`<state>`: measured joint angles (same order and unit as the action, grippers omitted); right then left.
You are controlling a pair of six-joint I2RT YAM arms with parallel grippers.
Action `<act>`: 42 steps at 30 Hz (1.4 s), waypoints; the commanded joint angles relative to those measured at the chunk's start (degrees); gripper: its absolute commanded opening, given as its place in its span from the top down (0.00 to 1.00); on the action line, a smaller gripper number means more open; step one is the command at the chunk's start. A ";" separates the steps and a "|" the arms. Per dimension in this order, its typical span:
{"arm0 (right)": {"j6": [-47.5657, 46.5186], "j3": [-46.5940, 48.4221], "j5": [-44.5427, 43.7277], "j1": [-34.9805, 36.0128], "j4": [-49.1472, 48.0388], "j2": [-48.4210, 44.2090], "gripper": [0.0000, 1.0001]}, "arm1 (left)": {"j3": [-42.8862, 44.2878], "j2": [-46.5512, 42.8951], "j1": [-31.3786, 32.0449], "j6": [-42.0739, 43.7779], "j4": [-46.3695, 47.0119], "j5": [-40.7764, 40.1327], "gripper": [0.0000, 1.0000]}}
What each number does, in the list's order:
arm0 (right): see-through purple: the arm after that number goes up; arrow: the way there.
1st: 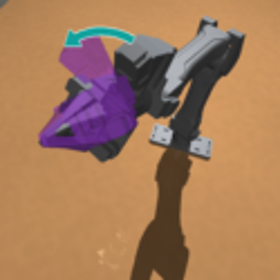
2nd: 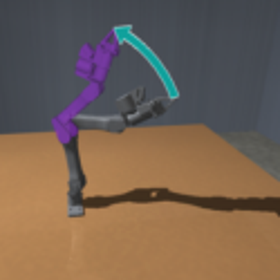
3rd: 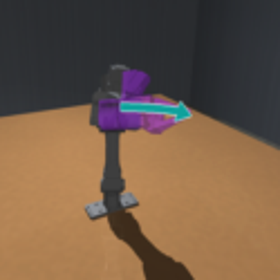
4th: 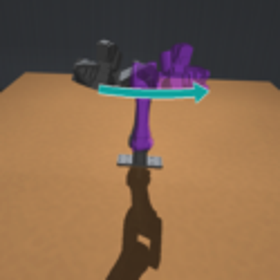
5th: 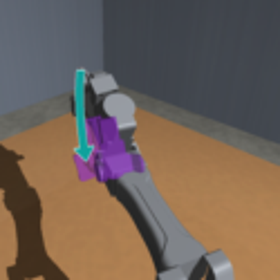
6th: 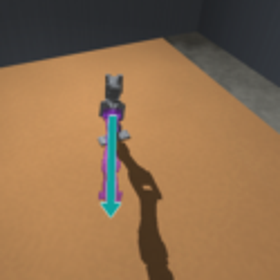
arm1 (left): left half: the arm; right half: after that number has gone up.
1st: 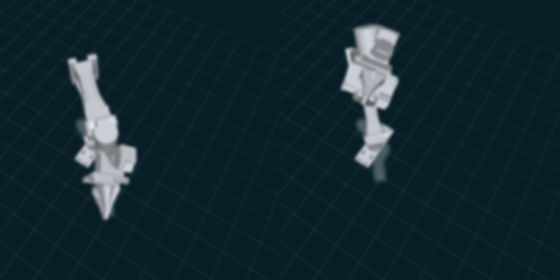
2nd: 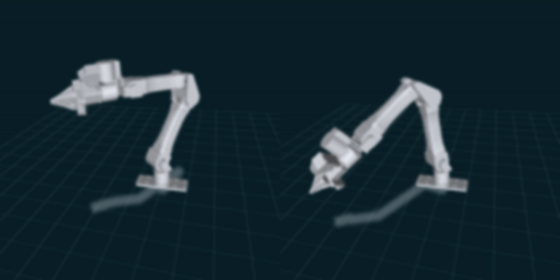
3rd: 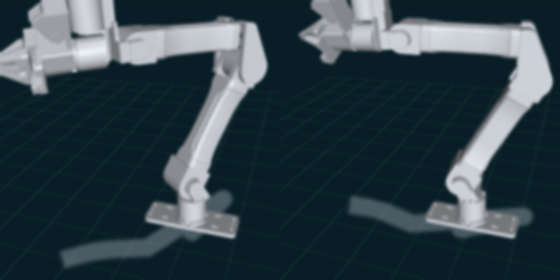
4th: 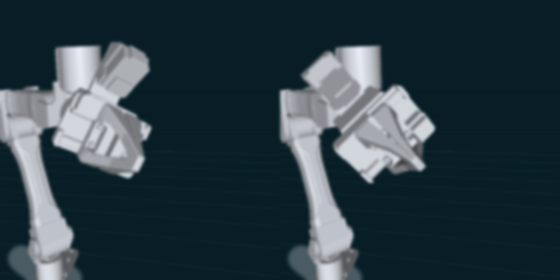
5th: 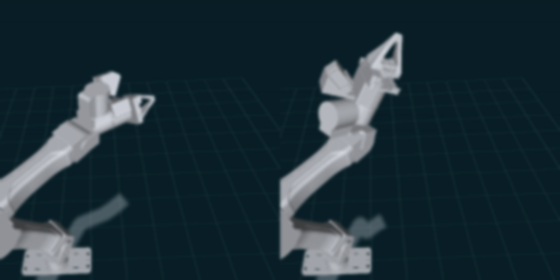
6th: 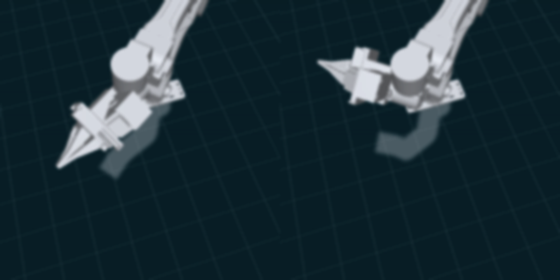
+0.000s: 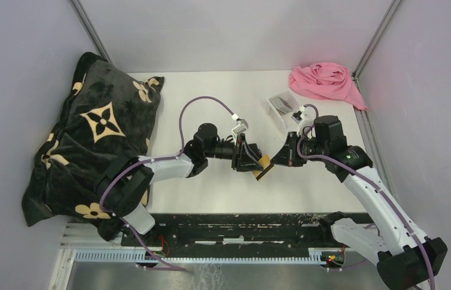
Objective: Put the credit cards into the card holder
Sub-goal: Pick up the credit card from the storage box.
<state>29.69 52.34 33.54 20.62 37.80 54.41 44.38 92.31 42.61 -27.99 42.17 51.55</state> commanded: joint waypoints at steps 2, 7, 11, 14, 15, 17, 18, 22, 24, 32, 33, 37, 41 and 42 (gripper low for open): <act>0.27 0.49 1.28 0.16 -3.93 1.25 0.99 | 0.33 2.12 0.19 -2.86 5.16 4.19 0.63; -0.41 0.94 0.46 0.12 -3.54 2.51 0.99 | 0.27 3.41 -0.45 -3.91 6.86 4.89 0.81; -1.66 1.53 -0.71 0.11 -3.11 3.66 0.99 | 0.27 4.11 -1.43 -6.12 9.72 5.76 0.97; -3.98 2.66 -4.49 0.11 -1.51 4.41 0.89 | -0.05 4.54 -2.35 -8.32 12.42 5.70 0.97; -4.39 2.76 -6.05 0.10 -1.49 4.15 0.84 | -0.27 4.66 -2.62 -9.23 13.55 5.18 0.97; -4.43 1.94 -9.27 0.12 -2.83 2.56 0.74 | -0.59 4.49 -2.95 -10.19 14.41 3.43 0.97; -4.17 1.32 -11.02 0.08 -3.69 1.69 0.68 | -0.65 4.43 -2.93 -10.34 14.37 2.48 0.97; -3.12 -2.15 -14.23 0.11 -8.34 -0.74 0.59 | -1.85 3.30 -2.90 -12.03 14.02 -4.51 0.97; -1.51 -4.72 -14.51 0.11 -12.06 -1.57 0.57 | -2.95 2.07 -2.76 -13.46 12.92 -11.89 0.97; 3.19 -13.71 -12.03 0.13 -28.42 -1.23 0.51 | -9.66 4.02 -2.18 -29.66 27.32 -25.42 0.97; 3.19 -14.31 -12.01 0.12 -29.81 -1.38 0.50 | -10.33 4.44 -2.18 -31.32 28.63 -26.27 0.97; 2.50 -16.47 -10.10 0.11 -36.01 -2.52 0.46 | -10.92 6.29 -1.98 -35.62 32.74 -26.99 0.97; 3.55 -17.68 -9.22 0.10 -39.77 -0.88 0.43 | -11.17 7.55 -1.83 -37.65 34.14 -27.17 0.97; 4.10 -17.92 -9.08 0.12 -40.97 0.05 0.43 | -11.26 7.96 -1.75 -38.27 34.67 -27.27 0.97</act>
<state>32.18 35.22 22.87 20.62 6.76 53.36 33.54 99.11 40.38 -60.73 69.56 26.41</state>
